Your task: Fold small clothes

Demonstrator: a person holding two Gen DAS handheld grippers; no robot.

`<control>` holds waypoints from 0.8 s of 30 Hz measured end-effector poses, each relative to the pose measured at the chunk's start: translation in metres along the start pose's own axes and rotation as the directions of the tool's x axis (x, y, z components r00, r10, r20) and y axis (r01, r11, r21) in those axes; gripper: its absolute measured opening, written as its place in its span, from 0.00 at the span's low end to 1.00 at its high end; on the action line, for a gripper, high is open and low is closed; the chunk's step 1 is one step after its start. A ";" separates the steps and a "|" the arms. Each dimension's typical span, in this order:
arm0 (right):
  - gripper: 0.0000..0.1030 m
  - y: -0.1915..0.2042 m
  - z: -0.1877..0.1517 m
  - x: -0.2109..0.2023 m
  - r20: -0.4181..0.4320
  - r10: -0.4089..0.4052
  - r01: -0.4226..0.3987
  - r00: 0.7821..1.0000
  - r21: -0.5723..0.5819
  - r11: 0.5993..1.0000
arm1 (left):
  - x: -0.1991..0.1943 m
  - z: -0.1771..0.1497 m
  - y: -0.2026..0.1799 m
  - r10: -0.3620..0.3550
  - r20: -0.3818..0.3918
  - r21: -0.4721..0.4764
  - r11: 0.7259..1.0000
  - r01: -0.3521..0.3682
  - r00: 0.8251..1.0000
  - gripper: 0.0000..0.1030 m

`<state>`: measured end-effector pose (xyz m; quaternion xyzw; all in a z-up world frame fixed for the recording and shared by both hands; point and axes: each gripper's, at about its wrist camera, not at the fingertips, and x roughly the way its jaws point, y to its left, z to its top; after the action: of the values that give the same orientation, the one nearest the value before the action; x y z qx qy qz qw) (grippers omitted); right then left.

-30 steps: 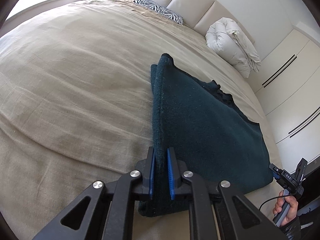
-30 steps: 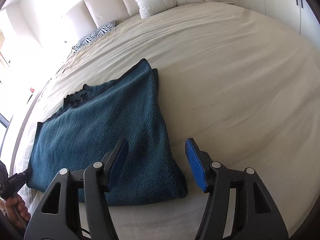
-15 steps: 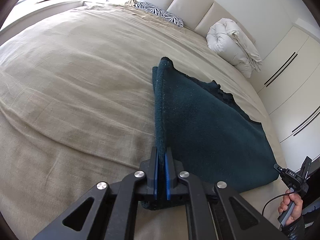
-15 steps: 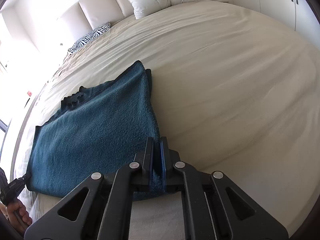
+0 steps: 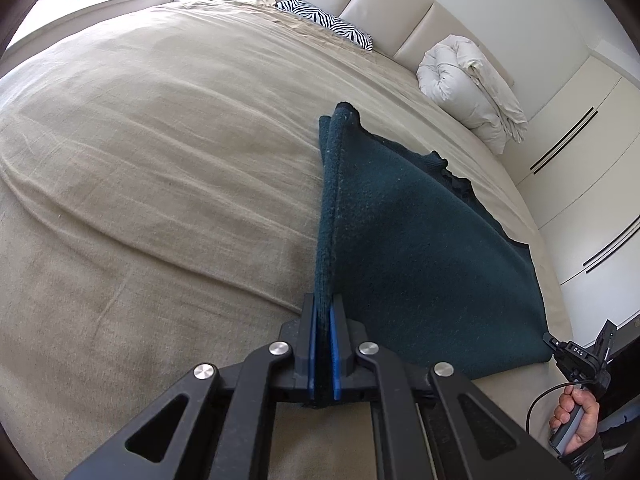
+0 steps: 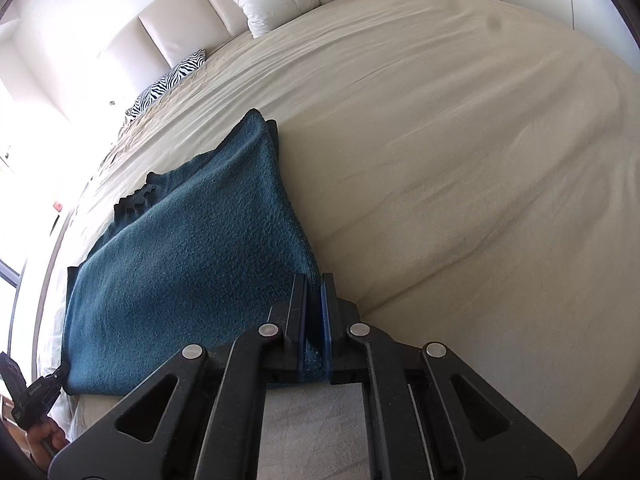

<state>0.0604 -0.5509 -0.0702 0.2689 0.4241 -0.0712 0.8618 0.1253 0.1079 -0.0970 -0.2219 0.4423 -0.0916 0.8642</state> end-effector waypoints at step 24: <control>0.39 -0.008 -0.005 0.000 0.059 0.019 -0.021 0.998 0.017 1.000 | -0.022 -0.007 0.008 0.014 0.033 -0.066 0.998 -0.011 0.999 0.22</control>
<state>0.0544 -0.5546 -0.0760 0.2787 0.3951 -0.0744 0.8722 0.1064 0.1211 -0.0882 -0.2490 0.4320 -0.0679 0.8642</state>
